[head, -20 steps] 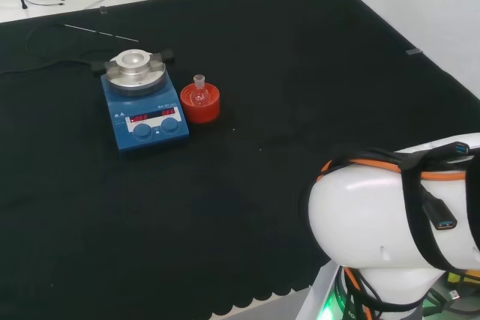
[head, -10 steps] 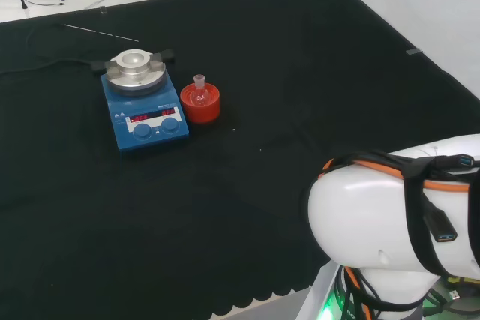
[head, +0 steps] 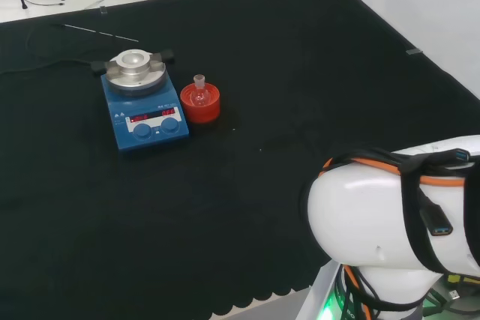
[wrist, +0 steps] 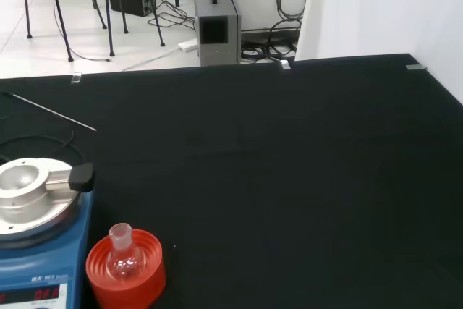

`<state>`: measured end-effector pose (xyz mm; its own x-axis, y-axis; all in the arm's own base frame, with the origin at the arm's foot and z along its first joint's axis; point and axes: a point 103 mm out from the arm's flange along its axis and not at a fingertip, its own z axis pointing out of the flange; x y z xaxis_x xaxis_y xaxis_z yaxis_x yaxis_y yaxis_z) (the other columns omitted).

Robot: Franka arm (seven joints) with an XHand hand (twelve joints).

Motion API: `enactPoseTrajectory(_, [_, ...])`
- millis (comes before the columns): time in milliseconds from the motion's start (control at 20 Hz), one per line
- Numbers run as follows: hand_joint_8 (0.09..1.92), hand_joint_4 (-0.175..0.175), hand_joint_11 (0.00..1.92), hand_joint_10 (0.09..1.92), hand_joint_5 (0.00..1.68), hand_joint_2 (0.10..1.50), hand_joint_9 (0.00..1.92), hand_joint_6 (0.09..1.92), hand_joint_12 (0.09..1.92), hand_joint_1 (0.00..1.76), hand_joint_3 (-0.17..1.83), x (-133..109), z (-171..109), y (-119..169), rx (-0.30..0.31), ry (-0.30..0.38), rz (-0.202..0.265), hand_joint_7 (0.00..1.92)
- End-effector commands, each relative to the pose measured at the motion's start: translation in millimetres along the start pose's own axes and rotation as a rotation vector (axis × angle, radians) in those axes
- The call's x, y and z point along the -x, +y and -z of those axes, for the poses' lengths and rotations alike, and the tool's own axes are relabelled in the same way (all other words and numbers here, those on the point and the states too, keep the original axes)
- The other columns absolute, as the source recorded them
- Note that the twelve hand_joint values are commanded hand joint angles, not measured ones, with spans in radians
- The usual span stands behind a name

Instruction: Pick up the round-bottom flask.

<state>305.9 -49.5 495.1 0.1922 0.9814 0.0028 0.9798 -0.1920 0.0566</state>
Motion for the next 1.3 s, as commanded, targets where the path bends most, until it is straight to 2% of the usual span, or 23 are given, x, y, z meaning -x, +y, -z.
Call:
enactPoseTrajectory(50, [0.55, -0.015, 0.00, 0.63, 0.33, 1.19, 0.24, 0.09, 1.13, 0.27, 0.25, -0.9, -37.3, 48.5, -0.020, 0.058, 0.009, 0.19])
enactPoseTrajectory(200, [0.55, -0.016, 0.00, 0.63, 0.33, 1.18, 0.24, 0.09, 1.14, 0.29, 0.25, -6.2, -56.1, 77.5, -0.026, 0.086, 0.019, 0.19])
enactPoseTrajectory(300, [0.55, -0.016, 0.00, 0.63, 0.34, 1.18, 0.25, 0.09, 1.15, 0.30, 0.25, -8.5, -67.0, 93.4, -0.028, 0.076, 0.025, 0.19])
enactPoseTrajectory(700, [0.56, -0.019, 0.00, 0.63, 0.35, 1.18, 0.25, 0.09, 1.15, 0.31, 0.25, -10.8, -115.3, 140.9, -0.084, 0.101, 0.015, 0.20])
enactPoseTrajectory(1150, [0.58, -0.023, 0.00, 0.64, 0.39, 1.17, 0.27, 0.09, 1.16, 0.32, 0.25, -19.1, -170.5, 167.1, -0.118, 0.137, 0.041, 0.23])
enactPoseTrajectory(1300, [0.58, -0.025, 0.00, 0.64, 0.39, 1.16, 0.27, 0.09, 1.16, 0.33, 0.25, -19.4, -188.3, 173.5, -0.146, 0.152, 0.049, 0.23])
